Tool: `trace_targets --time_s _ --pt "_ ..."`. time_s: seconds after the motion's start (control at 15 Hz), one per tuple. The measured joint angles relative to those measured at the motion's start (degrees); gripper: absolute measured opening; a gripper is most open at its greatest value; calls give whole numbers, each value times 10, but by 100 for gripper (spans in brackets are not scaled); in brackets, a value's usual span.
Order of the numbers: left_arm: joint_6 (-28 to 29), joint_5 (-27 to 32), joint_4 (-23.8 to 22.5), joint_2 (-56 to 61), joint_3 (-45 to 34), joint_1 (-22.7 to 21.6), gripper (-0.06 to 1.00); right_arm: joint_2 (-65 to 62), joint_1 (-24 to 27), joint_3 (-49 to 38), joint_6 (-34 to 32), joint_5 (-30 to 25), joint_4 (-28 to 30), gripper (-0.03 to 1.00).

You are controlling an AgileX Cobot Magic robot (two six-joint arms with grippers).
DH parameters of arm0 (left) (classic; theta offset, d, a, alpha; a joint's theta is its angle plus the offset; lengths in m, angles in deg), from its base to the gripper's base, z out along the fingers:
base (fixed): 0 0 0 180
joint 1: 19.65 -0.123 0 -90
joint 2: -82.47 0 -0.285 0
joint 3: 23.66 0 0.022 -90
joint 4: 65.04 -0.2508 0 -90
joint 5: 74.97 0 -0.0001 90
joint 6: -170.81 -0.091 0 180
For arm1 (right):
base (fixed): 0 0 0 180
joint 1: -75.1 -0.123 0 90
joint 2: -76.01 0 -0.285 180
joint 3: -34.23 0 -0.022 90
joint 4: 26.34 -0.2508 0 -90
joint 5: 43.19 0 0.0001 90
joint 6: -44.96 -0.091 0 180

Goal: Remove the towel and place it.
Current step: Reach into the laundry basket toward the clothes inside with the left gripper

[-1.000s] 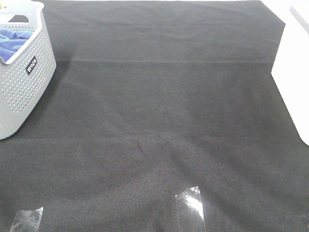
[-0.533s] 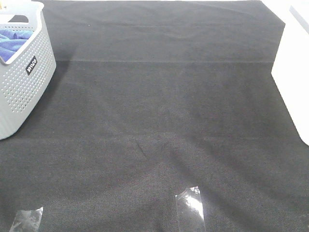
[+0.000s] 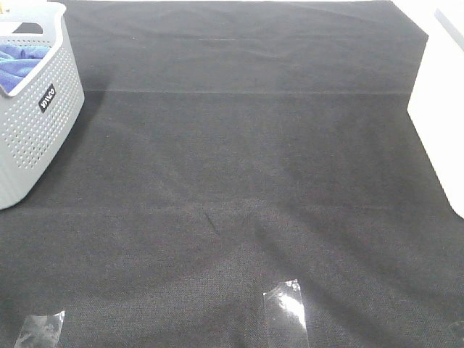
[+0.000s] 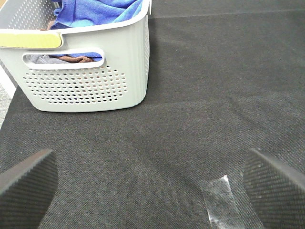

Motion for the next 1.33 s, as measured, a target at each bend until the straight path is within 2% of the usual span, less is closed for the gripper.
trace_targets --time_s 0.8,0.93,1.07,1.33 --pt "-3 0 1 0 0 0 99 0 0 0 0 0 0 78" --pt "-36 7 1 -21 15 0 99 0 0 0 0 0 0 78" --pt "-78 18 1 -93 64 0 99 0 0 0 0 0 0 78" --pt "-210 17 1 -294 177 0 99 0 0 0 0 0 0 78"
